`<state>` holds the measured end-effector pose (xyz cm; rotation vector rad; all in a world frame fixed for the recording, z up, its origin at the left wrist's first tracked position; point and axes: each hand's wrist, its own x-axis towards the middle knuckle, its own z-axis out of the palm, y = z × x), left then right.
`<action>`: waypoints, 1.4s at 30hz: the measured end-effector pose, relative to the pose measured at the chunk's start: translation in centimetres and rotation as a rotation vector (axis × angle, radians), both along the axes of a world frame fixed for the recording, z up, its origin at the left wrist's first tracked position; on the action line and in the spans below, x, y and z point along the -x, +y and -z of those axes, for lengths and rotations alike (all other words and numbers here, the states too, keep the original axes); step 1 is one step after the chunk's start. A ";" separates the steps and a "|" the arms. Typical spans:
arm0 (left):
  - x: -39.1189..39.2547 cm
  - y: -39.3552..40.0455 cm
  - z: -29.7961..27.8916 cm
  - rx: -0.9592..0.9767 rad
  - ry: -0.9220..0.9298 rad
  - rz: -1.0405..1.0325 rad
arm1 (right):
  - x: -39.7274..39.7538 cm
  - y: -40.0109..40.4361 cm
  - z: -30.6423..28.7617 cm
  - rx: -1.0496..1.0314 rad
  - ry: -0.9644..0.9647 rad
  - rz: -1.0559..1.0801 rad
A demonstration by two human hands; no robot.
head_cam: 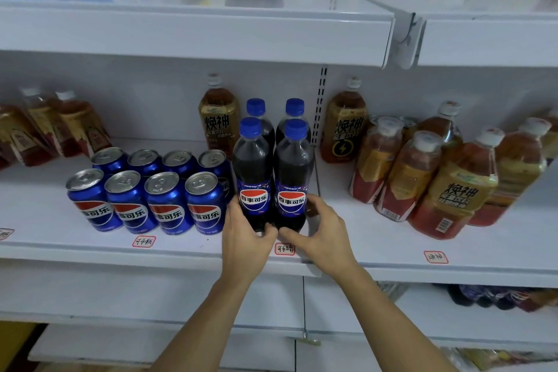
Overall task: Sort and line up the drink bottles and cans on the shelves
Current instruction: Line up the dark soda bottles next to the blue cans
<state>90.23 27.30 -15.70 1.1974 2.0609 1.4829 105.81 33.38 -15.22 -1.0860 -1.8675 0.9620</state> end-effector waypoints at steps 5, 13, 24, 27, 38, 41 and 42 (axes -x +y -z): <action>0.0 0.1 -0.3 0.051 -0.022 -0.019 | -0.9 2.8 -0.8 0.090 0.169 0.122; -0.3 0.0 -0.8 0.085 -0.035 -0.011 | -0.4 9.4 -1.5 0.182 -0.132 -0.272; 0.1 0.4 -0.7 0.151 -0.052 -0.012 | 0.0 10.2 -2.8 0.238 -0.210 -0.371; 0.0 0.4 -0.8 0.151 -0.059 -0.008 | 0.0 10.0 -2.7 0.256 -0.170 -0.380; 0.0 0.0 -1.4 0.153 -0.071 0.005 | -0.3 9.9 -2.5 0.250 -0.181 -0.399; 0.2 0.0 -1.4 0.147 -0.071 0.016 | -0.3 9.9 -2.5 0.236 -0.203 -0.389; 0.2 0.0 -1.4 0.144 -0.071 0.017 | -0.3 10.0 -2.4 0.228 -0.219 -0.391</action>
